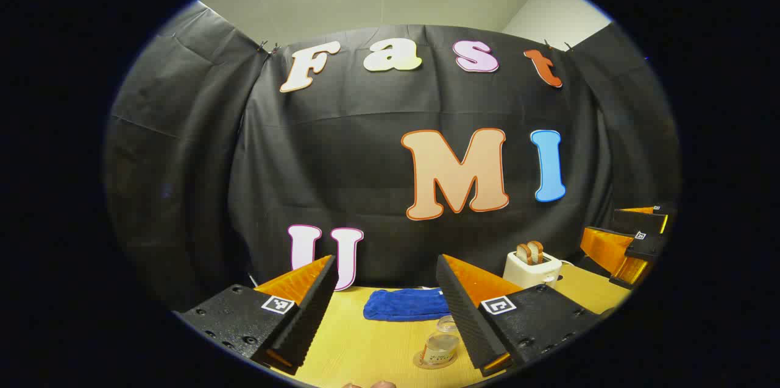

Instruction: Open the teacup lid with one hand, grasp the water bottle and pour water into the teacup with the other hand; after pouring, place the water bottle on the coaster and then close the teacup lid.

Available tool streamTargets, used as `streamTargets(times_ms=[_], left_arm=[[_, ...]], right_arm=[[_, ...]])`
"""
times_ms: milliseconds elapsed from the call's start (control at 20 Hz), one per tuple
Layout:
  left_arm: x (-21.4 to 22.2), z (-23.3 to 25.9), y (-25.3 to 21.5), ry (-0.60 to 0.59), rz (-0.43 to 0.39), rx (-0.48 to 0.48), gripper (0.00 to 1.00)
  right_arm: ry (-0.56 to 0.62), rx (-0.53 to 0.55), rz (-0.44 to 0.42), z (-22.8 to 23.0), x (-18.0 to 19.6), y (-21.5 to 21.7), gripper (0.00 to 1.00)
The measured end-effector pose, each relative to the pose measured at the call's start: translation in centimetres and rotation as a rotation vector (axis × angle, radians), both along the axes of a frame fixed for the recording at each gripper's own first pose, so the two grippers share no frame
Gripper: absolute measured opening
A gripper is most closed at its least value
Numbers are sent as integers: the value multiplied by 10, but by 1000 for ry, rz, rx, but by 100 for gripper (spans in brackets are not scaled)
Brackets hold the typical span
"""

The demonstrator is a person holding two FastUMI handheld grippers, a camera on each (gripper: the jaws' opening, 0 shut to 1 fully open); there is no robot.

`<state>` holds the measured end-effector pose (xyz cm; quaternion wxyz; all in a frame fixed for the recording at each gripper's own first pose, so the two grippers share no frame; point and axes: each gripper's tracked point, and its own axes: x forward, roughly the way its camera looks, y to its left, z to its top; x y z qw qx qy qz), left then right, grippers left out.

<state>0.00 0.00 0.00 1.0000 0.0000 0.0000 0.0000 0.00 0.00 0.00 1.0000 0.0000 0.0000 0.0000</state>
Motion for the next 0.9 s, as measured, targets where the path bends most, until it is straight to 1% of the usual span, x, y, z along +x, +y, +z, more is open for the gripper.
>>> streamTargets(times_ms=[50,100,150,250,350,400,450,850,900], left_arm=[[0,0,-1,-1,0,-1,92],[1,-1,-1,1,0,-2,92],[2,-2,-2,4,-3,-3,95],[2,-3,-2,7,1,0,92],[3,-3,-2,6,0,1,92],[4,-3,-3,5,0,3,92],[4,-2,-3,4,1,5,92],[4,-6,-1,9,12,4,92],[4,-6,-1,10,12,5,95]], right_arm=[[1,-4,-4,0,0,-2,93],[3,-6,-6,-1,1,-3,93],[10,-5,-9,-2,0,-4,93],[20,-2,-9,-5,1,-5,93],[33,1,-6,-10,3,-6,93],[37,1,-4,-11,4,-6,99],[41,-1,-3,-12,5,-7,93],[42,-18,40,-16,7,2,94],[43,-18,40,-16,8,1,95]])
